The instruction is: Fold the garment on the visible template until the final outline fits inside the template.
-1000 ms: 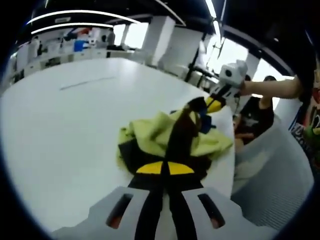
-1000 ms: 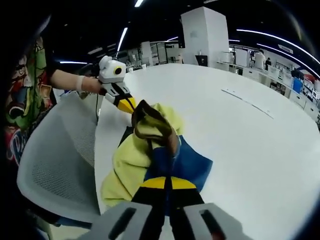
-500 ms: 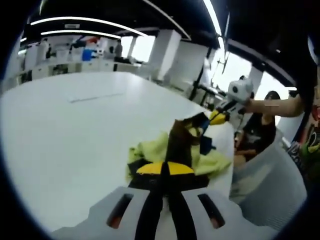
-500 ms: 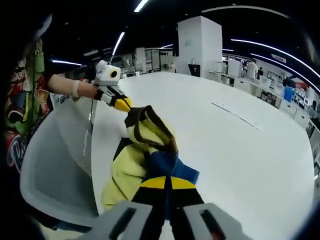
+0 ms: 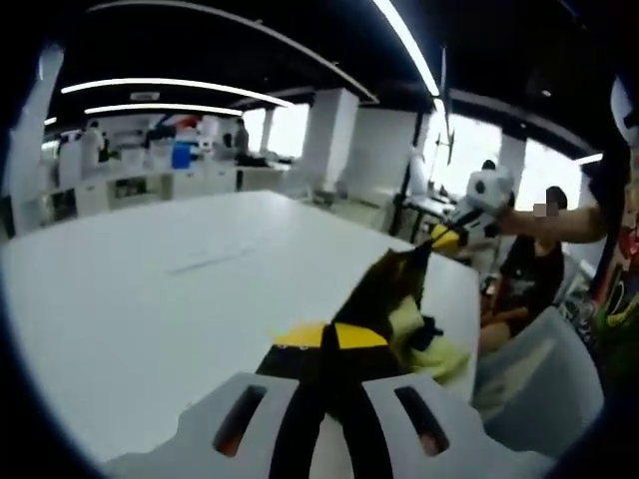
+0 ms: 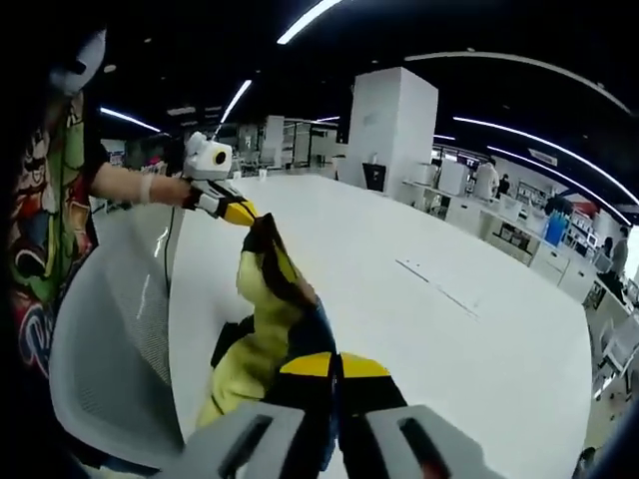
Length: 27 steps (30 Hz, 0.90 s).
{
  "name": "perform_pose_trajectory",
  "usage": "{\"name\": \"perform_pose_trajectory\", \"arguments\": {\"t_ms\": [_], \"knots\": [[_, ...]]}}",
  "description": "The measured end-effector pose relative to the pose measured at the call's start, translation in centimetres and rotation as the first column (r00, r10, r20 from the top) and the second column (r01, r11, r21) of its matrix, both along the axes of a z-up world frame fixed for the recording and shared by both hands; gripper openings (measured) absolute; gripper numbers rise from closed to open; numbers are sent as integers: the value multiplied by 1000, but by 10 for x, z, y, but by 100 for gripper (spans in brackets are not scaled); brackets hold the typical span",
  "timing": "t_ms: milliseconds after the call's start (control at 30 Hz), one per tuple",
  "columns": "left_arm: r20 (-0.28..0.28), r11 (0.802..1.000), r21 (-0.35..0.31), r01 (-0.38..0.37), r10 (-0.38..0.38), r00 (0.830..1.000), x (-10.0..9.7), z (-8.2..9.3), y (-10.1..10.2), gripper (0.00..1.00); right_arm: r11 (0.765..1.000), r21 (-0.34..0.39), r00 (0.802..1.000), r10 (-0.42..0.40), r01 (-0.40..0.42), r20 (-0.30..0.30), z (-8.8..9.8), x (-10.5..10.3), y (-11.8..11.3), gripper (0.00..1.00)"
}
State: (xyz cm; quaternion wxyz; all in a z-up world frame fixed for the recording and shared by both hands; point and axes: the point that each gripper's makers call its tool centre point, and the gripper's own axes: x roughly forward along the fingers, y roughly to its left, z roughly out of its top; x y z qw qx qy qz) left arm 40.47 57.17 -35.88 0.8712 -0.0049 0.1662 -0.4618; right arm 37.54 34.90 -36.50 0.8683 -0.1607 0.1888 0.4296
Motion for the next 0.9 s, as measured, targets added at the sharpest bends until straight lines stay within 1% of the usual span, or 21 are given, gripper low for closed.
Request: {"name": "perform_pose_trajectory", "arguments": {"t_ms": [67,200,267,367,400,533,567,600,667,733,767,800,900], "knots": [[24,1000,1,-1,1,1000,2,10,1,0,1000,5,999,-2,1,37,16,3,1,0],[64,1000,-11,1,0,998,5,29,4,0,1000,7,996,1,-2,92,39,6,3,0],[78,1000,-30,-4,6,997,7,41,6,0,1000,7,994,-1,0,113,48,7,4,0],[114,1000,-29,-3,7,993,7,57,6,0,1000,20,987,1,-5,163,70,8,7,0],[120,1000,-29,-2,5,993,8,59,8,0,1000,20,985,2,-6,173,75,9,7,0],[165,1000,-27,12,-8,986,8,80,8,0,999,37,974,-7,-1,225,99,12,4,0],[166,999,-31,13,-8,986,8,84,9,0,999,47,972,-10,-1,233,105,12,5,0],[180,999,-36,16,-9,984,7,95,7,0,999,54,969,-14,0,248,112,11,5,0],[201,999,-47,15,-5,980,8,105,10,0,998,68,962,-22,3,272,123,12,4,0],[212,997,-72,7,8,977,11,116,12,0,996,84,958,-29,5,285,130,15,3,0],[211,997,-73,3,13,977,14,118,13,0,996,87,955,-32,6,295,133,16,4,0],[217,998,-68,-7,21,976,19,120,15,0,995,95,953,-41,12,301,136,20,4,0],[217,998,-54,-22,33,976,32,119,17,0,994,101,948,-59,29,311,135,36,3,0]]}}
